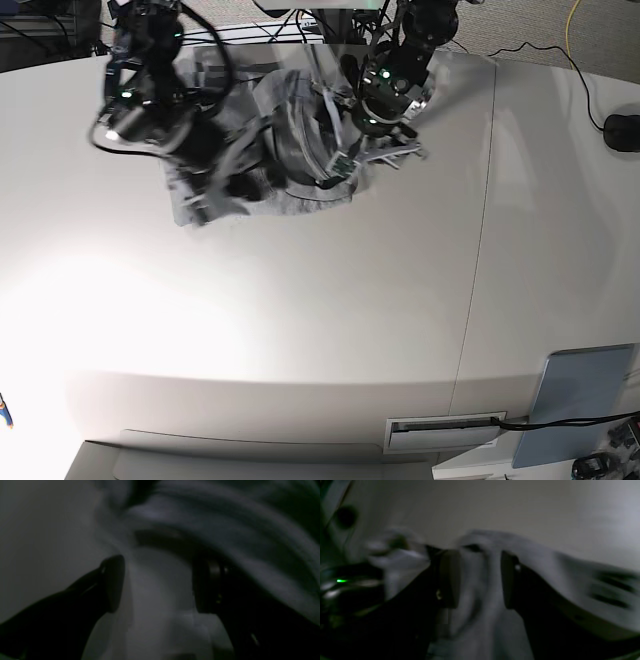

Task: Fold the T-shirt properly
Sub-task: 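Gather the shirt with both grippers and flip it over, then press and square the folded shirt with both grippers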

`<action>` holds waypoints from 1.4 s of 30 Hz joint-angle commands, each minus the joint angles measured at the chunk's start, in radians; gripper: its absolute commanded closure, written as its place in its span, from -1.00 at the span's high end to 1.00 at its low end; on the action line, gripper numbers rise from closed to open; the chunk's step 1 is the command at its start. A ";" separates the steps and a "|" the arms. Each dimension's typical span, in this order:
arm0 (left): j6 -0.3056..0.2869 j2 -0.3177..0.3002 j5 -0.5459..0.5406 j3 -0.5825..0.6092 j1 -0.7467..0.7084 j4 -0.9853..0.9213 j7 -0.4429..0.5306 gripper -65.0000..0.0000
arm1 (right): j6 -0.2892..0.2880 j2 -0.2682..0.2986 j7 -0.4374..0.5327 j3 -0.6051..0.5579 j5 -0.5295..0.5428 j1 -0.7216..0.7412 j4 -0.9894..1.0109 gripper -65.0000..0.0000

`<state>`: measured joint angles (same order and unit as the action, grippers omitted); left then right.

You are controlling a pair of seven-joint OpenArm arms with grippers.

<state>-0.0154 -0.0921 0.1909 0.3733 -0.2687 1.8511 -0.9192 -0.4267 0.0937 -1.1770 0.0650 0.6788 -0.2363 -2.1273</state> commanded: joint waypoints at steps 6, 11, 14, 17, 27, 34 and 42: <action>-0.009 0.006 -0.066 0.003 0.011 0.155 0.021 -0.34 | -0.003 0.041 0.073 0.140 -0.111 0.007 -0.018 -0.30; -0.164 0.009 -0.371 0.019 -0.001 0.187 0.017 -1.00 | -0.003 0.115 0.185 0.138 -0.278 0.020 -0.010 -0.67; -0.240 0.009 -0.473 0.058 -0.026 0.187 0.001 -1.00 | -0.003 0.139 0.193 0.138 -0.301 0.067 0.058 -0.91; -0.249 0.008 -0.483 0.104 -0.060 0.184 -0.030 -1.00 | -0.003 0.148 0.198 0.137 -0.302 0.140 0.197 -0.99; -0.245 0.008 -0.362 0.029 -0.108 0.009 0.030 -1.00 | -0.073 0.151 0.163 0.067 -0.306 0.331 0.525 -0.99; -0.250 0.008 -0.288 -0.141 -0.108 -0.089 0.077 -1.00 | -0.075 0.151 0.147 -0.055 -0.416 0.336 0.565 -0.99; -0.274 0.008 -0.242 -0.306 -0.056 -0.166 0.241 -1.00 | -0.073 0.153 0.023 -0.072 -0.412 0.327 0.563 -0.99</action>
<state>-0.3321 -0.0723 -0.1337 0.0780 -0.3244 1.6958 -0.6106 -0.4973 0.2356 -1.1675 -0.0101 0.2588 0.0769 -1.5482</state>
